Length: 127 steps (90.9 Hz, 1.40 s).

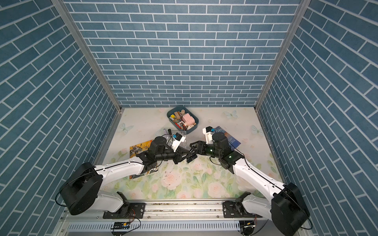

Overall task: Arrange the lipsticks in the organizer
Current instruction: Pick up the lipstick at the center of the board, then place the lipstick in the storage box.

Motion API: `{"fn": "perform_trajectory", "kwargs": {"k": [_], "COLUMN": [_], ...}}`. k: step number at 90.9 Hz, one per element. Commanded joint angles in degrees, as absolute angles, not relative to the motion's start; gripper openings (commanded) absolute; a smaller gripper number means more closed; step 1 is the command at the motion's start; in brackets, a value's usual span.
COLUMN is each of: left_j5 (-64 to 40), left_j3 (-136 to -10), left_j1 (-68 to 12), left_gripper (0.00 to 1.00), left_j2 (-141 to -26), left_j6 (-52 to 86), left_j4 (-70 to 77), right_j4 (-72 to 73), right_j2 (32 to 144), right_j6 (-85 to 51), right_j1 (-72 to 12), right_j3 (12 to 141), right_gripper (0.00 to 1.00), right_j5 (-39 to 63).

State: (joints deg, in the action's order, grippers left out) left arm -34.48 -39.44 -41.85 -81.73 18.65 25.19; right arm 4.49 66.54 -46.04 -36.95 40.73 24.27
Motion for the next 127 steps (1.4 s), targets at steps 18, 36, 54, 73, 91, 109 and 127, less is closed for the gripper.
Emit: {"fn": "perform_trajectory", "kwargs": {"k": [18,36,54,73,91,109,127], "left_j5": [-37.5,-37.3,-25.8,8.3,14.7,12.2,7.8], "left_j3": [-39.1,-39.6,-38.6,-40.1,-37.4,-33.2,-30.4], "left_j1": [-40.7,-40.3,-37.5,-34.2,-31.7,-26.9,-22.7], "left_gripper": [0.06,0.14,0.46,0.48,0.51,0.52,0.52], "left_j2": [-80.8,-81.9,-75.2,-70.5,-70.1,-65.3,-61.9], "left_j6": [19.7,22.2,22.7,25.3,29.1,31.5,31.0], "left_j4": [30.1,31.5,19.9,0.1,-1.8,-0.1,0.7], "right_j4": [3.1,6.0,4.2,3.3,11.0,16.6,17.7], "right_j2": [68.2,68.5,67.3,75.1,89.0,102.9,112.3], "right_j6": [-46.0,-48.3,-51.3,-50.7,-41.3,-34.8,-33.2], "right_j1": [-37.6,-37.6,-37.7,-45.9,-53.5,-54.5,-53.3], "right_j3": [43.0,42.6,42.9,47.7,57.8,68.6,77.4], "right_gripper": [0.35,0.22,0.13,0.09,0.06,0.06,0.06], "right_j5": [26.2,25.9,12.5,-18.4,-35.0,-33.6,-30.3]}}
